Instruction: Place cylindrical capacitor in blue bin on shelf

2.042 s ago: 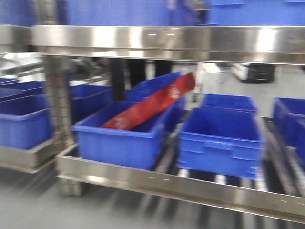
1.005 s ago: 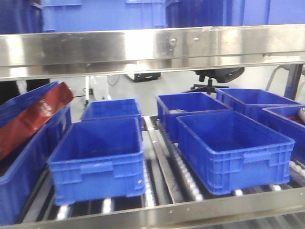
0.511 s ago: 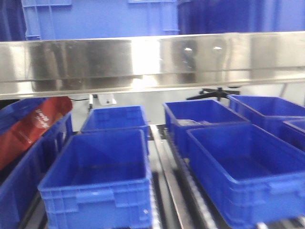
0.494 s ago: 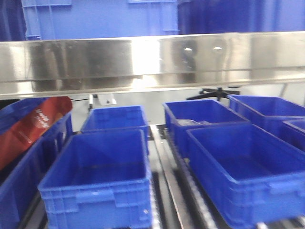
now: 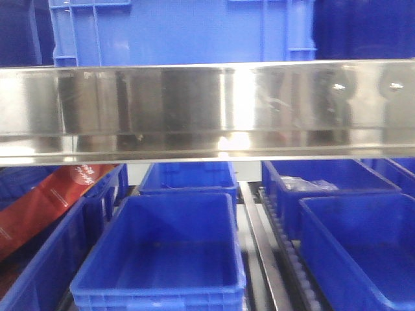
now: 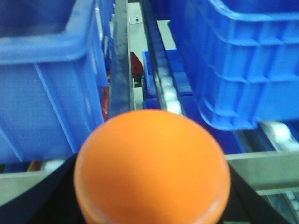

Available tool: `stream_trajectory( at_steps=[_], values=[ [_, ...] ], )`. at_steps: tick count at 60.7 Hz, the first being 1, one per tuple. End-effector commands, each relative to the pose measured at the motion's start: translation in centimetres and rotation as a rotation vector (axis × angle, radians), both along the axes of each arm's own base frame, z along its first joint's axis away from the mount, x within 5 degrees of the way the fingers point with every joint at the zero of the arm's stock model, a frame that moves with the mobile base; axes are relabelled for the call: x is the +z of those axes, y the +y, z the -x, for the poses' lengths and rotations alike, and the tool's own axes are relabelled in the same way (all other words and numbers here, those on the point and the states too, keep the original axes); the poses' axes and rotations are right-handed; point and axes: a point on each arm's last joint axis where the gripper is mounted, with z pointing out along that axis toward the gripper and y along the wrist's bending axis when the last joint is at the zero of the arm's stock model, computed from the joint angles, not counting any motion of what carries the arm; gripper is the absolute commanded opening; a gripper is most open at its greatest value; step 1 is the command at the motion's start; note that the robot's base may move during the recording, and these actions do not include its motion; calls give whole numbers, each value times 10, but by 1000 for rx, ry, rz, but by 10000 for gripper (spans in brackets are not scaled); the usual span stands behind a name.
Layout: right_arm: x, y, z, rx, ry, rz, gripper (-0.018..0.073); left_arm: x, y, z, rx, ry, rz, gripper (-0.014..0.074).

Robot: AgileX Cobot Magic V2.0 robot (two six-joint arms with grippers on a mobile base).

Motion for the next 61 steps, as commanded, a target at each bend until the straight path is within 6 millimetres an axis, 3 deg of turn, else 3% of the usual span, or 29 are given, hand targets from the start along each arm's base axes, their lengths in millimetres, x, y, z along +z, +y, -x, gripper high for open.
stream_trajectory(
  at_steps=[1,61],
  values=[
    [5,-1,2,-6,-41,5,-48,5,-1,0,-10,-37,7,-111],
    [5,-1,2,-6,-41,5,-48,5,-1,0,-10,-37,7,-111]
  ],
)
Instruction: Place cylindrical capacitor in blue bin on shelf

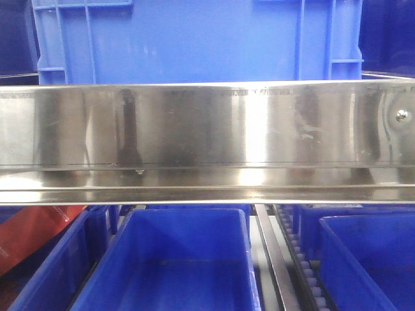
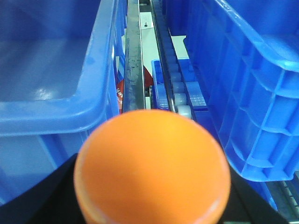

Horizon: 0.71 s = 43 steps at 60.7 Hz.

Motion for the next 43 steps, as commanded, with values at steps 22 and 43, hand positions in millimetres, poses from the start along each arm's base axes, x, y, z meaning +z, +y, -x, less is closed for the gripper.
stream_trajectory(
  at_steps=[22,43],
  values=[
    [5,-1,2,-6,-41,5,-48,4,-1,0,-10,-32,6,-111],
    [6,-1,2,-7,-50,3,-48,5,-1,0,-11,-41,8,-111]
  ],
)
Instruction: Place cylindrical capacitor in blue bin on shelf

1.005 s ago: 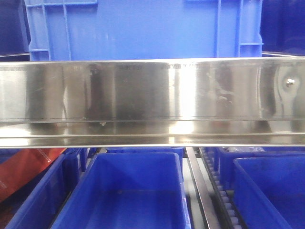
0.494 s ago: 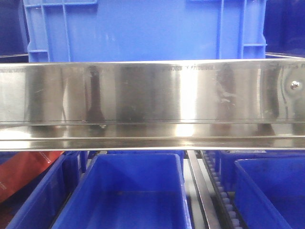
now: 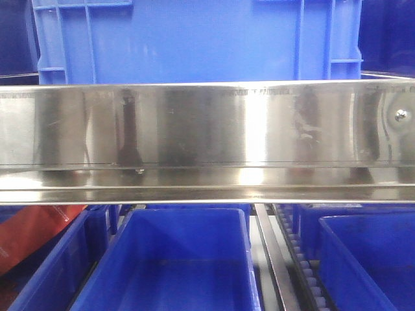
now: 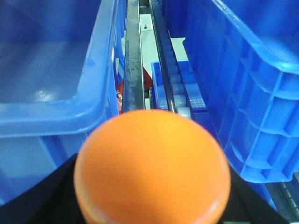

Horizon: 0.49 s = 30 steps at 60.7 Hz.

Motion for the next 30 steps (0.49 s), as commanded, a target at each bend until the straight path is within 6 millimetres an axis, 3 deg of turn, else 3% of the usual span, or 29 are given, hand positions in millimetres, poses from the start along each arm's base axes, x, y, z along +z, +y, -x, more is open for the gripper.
stream_trajectory(
  at_steps=[1,21,30],
  values=[
    [6,-1,2,-7,-48,4,-48,5,-1,0,-10,-34,7,-111],
    [6,-1,1,-7,-52,3,-48,9,-4,-4,-36,-47,5,-111],
    [8,-1,1,-10,-69,-1,-48,34,-22,-20,-156,-87,-55,-111]
  ],
)
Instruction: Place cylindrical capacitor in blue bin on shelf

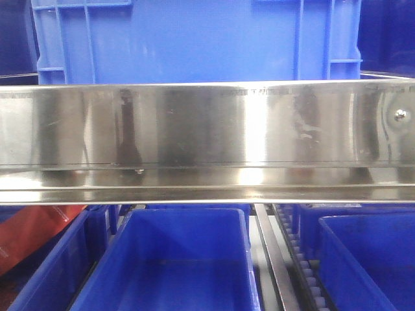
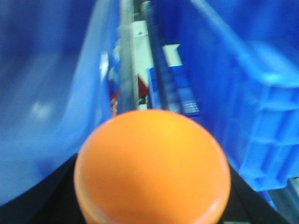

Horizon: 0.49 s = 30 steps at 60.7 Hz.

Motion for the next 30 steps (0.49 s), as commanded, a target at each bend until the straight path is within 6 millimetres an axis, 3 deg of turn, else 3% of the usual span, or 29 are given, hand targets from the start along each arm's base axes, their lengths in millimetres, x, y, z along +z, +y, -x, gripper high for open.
stream_trajectory(
  at_steps=[1,7,18,30],
  values=[
    [7,-1,1,-8,-58,2,-48,24,-14,-10,-88,-67,-10,-111],
    [7,-1,1,-8,-58,2,-48,55,-36,-26,-179,-117,-8,-111],
    [7,-1,2,-6,-57,-4,-48,92,-84,-64,-304,-135,0,-111],
    [7,-1,2,-6,-57,-4,-48,85,-142,-120,-373,-65,-23,-111]
  ],
)
